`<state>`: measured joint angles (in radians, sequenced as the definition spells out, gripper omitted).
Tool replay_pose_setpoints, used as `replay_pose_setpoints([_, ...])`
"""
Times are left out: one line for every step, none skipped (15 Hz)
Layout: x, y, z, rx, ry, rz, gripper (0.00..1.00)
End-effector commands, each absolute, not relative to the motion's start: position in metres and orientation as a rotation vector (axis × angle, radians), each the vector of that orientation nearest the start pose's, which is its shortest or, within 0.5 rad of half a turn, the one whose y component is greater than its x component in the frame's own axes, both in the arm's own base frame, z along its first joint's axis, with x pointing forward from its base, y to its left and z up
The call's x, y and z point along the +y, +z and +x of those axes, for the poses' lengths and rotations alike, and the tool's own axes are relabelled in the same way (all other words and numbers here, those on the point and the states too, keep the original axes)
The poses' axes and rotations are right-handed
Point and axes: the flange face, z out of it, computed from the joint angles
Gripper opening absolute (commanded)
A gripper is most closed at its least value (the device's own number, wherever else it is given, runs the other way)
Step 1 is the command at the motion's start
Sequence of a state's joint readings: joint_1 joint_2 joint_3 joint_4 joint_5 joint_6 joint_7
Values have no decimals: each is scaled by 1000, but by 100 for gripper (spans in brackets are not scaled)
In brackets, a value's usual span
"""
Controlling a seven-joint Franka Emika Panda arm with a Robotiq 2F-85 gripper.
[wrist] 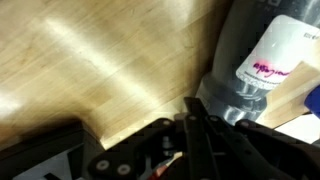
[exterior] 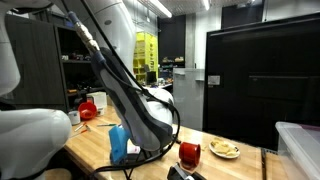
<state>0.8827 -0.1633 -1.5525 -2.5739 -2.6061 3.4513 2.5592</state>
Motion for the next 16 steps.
replay_pose_setpoints([-126, 256, 291, 873, -500, -2848, 0])
replay_pose_setpoints([-123, 254, 290, 874, -486, -2862, 0])
replay_pose_setpoints([-119, 252, 290, 872, -472, -2876, 0])
replay_pose_setpoints([-118, 249, 287, 867, -460, -2887, 0])
replay_pose_setpoints([-115, 247, 286, 865, -445, -2900, 0])
replay_pose_setpoints([-111, 244, 285, 866, -428, -2916, 0])
replay_pose_setpoints([-107, 241, 284, 869, -412, -2931, 0])
replay_pose_setpoints([-102, 238, 284, 877, -396, -2949, 0])
replay_pose_setpoints([-97, 235, 283, 882, -380, -2962, 0])
replay_pose_setpoints([-91, 232, 282, 874, -364, -2969, 0])
replay_pose_setpoints([-87, 230, 280, 863, -354, -2971, 0])
replay_pose_setpoints([-85, 232, 282, 850, -360, -2961, 0])
replay_pose_setpoints([-85, 235, 286, 850, -378, -2937, 0])
replay_pose_setpoints([-85, 238, 289, 847, -396, -2916, 0])
replay_pose_setpoints([-85, 242, 295, 863, -426, -2881, 0])
replay_pose_setpoints([-86, 246, 299, 880, -447, -2849, 0])
